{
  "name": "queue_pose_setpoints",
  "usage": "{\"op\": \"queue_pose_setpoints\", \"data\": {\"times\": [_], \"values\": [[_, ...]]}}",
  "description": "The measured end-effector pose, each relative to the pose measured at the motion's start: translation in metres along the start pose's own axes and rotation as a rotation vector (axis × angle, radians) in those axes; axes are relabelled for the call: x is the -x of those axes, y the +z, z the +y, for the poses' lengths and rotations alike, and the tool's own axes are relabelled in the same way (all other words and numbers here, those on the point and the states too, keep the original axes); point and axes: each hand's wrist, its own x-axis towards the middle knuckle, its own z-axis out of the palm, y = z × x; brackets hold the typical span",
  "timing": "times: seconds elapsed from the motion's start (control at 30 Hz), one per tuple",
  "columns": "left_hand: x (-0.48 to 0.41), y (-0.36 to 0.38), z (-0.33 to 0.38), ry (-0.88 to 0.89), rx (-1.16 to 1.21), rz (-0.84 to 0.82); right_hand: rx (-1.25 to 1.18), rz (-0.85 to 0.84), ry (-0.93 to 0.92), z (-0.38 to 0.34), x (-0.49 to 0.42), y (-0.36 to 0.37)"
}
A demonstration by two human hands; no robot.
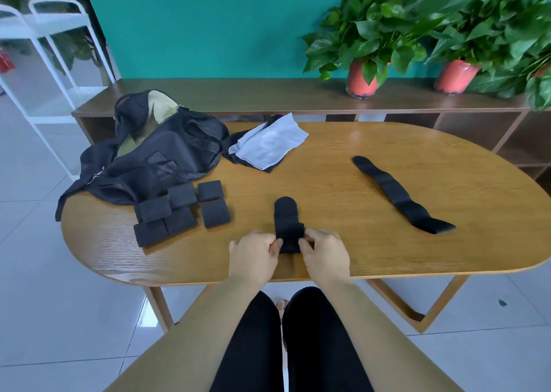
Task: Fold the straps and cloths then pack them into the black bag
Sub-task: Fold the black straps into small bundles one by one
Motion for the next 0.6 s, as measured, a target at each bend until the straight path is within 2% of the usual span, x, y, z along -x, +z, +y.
{"op": "queue_pose_setpoints", "data": {"times": [0.17,0.43,0.6], "values": [[-0.005,0.004,0.000,0.005,-0.041,-0.025,0.127,0.015,-0.006,-0.002,-0.001,0.006],[-0.009,0.012,-0.003,0.125,0.082,0.028,0.070,0.047,-0.031,0.004,-0.001,0.011],[-0.011,0.011,-0.007,0.230,-0.094,-0.031,0.139,0.084,-0.106,0.006,-0.002,0.015]]}}
